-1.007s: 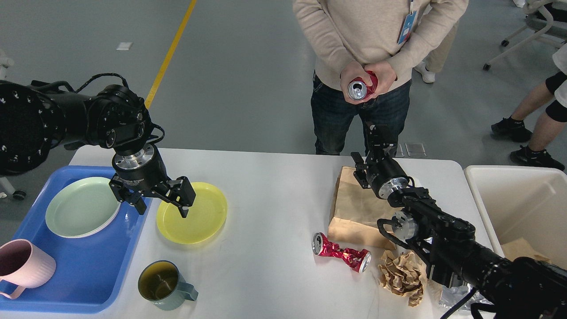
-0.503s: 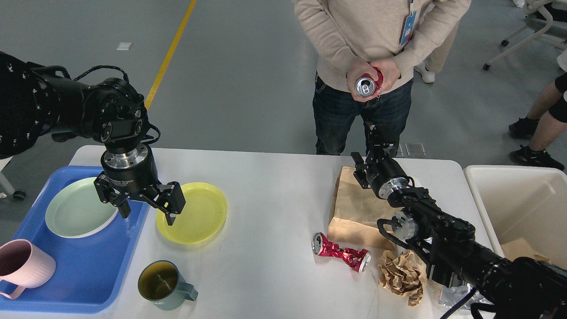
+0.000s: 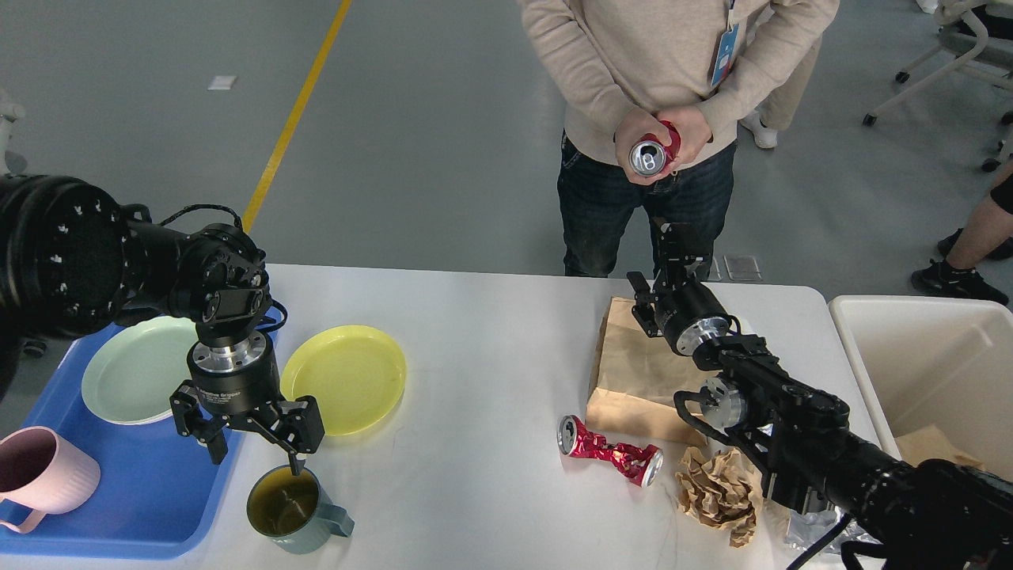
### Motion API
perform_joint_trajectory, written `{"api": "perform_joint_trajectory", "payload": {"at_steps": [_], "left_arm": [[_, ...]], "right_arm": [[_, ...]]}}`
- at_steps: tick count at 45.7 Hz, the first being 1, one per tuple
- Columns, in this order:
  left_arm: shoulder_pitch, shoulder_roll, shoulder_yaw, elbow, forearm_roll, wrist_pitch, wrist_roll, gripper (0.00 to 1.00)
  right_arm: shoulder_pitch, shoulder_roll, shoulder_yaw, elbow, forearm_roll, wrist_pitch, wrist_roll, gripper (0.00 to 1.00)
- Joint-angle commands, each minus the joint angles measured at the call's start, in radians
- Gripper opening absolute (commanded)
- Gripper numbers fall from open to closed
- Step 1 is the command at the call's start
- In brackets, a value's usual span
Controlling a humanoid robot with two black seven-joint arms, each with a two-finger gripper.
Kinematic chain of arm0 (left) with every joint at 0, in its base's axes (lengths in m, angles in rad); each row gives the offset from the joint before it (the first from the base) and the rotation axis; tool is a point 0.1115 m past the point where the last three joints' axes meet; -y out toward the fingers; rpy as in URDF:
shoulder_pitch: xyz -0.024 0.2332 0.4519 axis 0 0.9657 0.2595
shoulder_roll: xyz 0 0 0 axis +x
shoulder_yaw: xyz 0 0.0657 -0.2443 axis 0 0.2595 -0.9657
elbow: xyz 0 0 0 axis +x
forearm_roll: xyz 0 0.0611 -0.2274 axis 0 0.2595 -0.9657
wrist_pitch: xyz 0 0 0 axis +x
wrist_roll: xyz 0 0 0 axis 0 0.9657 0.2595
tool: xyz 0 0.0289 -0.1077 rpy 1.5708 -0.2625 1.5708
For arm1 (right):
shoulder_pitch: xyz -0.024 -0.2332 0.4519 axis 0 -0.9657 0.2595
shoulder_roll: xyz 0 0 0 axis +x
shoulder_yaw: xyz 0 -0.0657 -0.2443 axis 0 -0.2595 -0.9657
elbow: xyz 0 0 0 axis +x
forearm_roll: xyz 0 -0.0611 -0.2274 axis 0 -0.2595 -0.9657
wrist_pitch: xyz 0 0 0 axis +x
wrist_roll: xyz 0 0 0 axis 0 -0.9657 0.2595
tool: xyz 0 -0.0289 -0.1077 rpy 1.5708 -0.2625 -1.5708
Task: Tidy desktop
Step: 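Lower the left gripper past the plate toward the mug with dark liquid, then grasp the mug with the left gripper and lift it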
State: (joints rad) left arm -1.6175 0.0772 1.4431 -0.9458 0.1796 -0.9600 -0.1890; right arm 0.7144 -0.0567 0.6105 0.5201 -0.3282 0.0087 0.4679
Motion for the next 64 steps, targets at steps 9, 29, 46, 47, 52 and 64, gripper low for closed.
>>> {"api": "perform_joint_trajectory", "payload": {"at_steps": [9,29,46,47,52,64], "left_arm": [[0.091,-0.001,0.007,0.036,0.003,0.000,0.002,0.96],[0.165,-0.022,0.002,0.079,0.001,0.000,0.000,0.79],[0.179,-0.024,0.003,0.091,0.001,0.000,-0.003,0.31],[0.179,-0.024,0.003,0.091,0.001,0.000,-0.003,0.27],[0.180,-0.024,0.003,0.091,0.000,0.000,-0.004,0.08],[0.182,-0.020,0.003,0.091,-0.018,0.000,-0.006,0.00]], "right_arm": [[0.000,0.001,0.000,0.000,0.000,0.001,0.000,1.00],[-0.001,0.000,0.000,0.000,0.000,0.001,0.000,1.00],[0.000,0.000,0.000,-0.002,0.000,0.001,0.000,1.00],[-0.001,0.001,0.000,0.000,0.000,0.001,0.000,1.00],[-0.001,0.000,0.000,0.000,0.000,-0.001,0.000,1.00],[0.000,0.000,0.000,0.000,0.000,-0.001,0.000,1.00]]}}
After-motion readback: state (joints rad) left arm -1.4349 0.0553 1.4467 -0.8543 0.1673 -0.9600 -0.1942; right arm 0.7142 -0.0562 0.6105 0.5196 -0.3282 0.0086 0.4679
